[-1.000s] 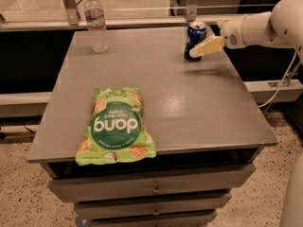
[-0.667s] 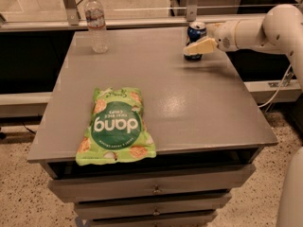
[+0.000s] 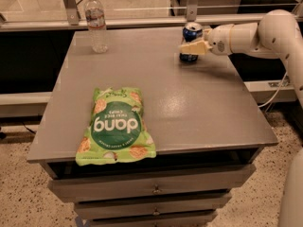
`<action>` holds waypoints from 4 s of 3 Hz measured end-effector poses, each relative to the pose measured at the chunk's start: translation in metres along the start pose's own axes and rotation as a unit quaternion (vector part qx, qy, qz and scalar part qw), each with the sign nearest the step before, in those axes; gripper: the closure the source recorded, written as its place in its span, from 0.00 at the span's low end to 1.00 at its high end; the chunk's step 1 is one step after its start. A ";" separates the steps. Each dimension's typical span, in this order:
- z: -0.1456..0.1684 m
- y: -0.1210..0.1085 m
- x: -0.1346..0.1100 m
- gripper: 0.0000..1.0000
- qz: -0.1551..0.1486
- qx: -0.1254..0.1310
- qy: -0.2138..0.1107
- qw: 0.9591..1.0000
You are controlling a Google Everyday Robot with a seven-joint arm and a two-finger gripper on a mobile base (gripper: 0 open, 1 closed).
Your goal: Move pepsi can near green rice chip bag
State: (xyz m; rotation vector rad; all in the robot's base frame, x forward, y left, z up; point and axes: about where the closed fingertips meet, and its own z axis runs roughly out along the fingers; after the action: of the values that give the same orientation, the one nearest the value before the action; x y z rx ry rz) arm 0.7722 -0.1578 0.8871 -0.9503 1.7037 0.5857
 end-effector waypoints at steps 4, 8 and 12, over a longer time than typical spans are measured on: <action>0.000 0.085 -0.021 1.00 -0.032 -0.102 -0.021 0.994; 0.020 0.236 -0.023 0.83 -0.071 -0.249 -0.024 0.966; -0.002 0.234 -0.026 0.00 -0.115 -0.264 -0.014 0.958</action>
Offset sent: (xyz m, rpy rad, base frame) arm -0.0321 0.0174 0.0158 -0.0073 -0.0151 0.0930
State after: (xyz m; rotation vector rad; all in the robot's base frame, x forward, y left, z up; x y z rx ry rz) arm 0.5824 -0.0188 0.8963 -1.4859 1.4037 0.9155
